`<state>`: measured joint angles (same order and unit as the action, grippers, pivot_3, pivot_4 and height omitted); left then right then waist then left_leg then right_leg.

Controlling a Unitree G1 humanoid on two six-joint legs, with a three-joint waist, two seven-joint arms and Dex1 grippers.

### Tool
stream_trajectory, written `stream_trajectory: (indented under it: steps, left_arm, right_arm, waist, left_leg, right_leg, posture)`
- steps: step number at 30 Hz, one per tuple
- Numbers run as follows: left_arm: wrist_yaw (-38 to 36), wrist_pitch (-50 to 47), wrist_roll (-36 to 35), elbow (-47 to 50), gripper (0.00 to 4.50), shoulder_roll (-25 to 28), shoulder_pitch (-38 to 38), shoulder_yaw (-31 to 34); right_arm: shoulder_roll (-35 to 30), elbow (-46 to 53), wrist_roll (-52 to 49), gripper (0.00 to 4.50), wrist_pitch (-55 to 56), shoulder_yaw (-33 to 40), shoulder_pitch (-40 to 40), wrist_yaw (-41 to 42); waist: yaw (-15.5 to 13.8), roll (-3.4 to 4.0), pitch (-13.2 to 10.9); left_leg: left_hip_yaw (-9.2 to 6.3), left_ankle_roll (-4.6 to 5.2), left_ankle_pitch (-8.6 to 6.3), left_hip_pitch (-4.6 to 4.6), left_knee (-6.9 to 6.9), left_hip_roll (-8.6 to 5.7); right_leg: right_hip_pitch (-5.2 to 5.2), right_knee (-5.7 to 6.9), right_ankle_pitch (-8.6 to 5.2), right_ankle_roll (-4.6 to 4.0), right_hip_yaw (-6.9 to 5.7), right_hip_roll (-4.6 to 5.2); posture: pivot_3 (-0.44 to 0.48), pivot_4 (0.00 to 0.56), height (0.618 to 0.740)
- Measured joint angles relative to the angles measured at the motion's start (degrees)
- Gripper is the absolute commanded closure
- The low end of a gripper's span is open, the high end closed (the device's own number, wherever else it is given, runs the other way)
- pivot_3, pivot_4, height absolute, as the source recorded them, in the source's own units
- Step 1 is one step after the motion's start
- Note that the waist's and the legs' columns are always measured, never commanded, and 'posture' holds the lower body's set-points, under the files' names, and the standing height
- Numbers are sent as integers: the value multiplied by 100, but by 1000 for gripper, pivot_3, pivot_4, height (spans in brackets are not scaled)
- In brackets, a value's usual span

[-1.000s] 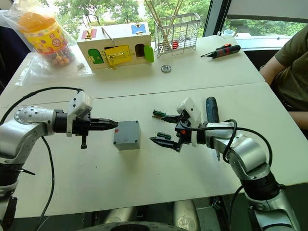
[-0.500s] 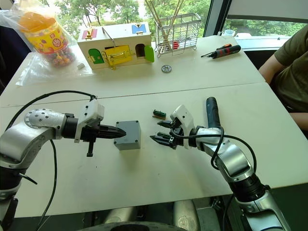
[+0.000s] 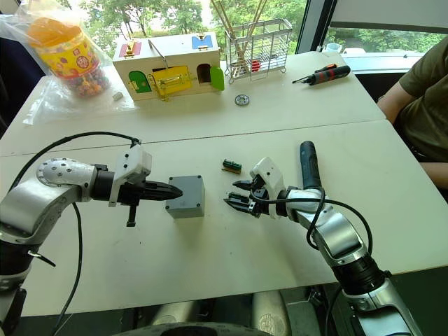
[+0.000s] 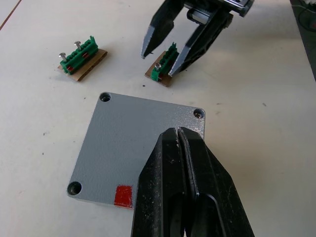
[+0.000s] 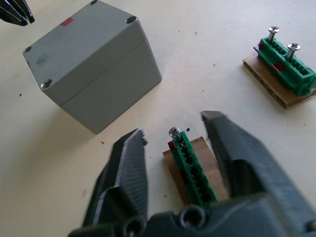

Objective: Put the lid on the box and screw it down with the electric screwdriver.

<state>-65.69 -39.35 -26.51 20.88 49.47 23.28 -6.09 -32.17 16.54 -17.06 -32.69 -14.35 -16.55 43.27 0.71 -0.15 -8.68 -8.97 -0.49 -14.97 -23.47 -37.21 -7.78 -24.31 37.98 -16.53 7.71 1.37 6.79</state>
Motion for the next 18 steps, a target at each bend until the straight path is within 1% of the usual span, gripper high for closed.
stream_trajectory:
  steps: [1,2,11,18]
  left_arm:
    - [1,2,4,0,4500,-2,0,0]
    - [2,2,5,0,4500,-2,0,0]
    - [54,35,28,-6,4500,-8,-37,-2]
    - [58,131,104,-220,4500,-29,-36,-49]
  right_arm:
    - [10,-8,1,4107,8,0,1,-1]
    - [12,-10,2,4451,15,0,1,-1]
    - [15,-12,76,4451,71,2,15,-3]
    - [87,-10,45,4451,42,109,13,-18]
  waist:
    - [1,0,0]
    - [0,0,0]
    - [1,0,0]
    - [0,0,0]
  left_leg:
    - [0,0,0,0,0,0]
    - [0,0,0,0,0,0]
    - [0,0,0,0,0,0]
    - [0,0,0,0,0,0]
  right_leg:
    - [0,0,0,0,0,0]
    - [0,0,0,0,0,0]
    - [0,0,0,0,0,0]
    - [0,0,0,0,0,-1]
  posture:
    - [0,150,740]
    - [0,150,740]
    - [0,150,740]
    - [0,150,740]
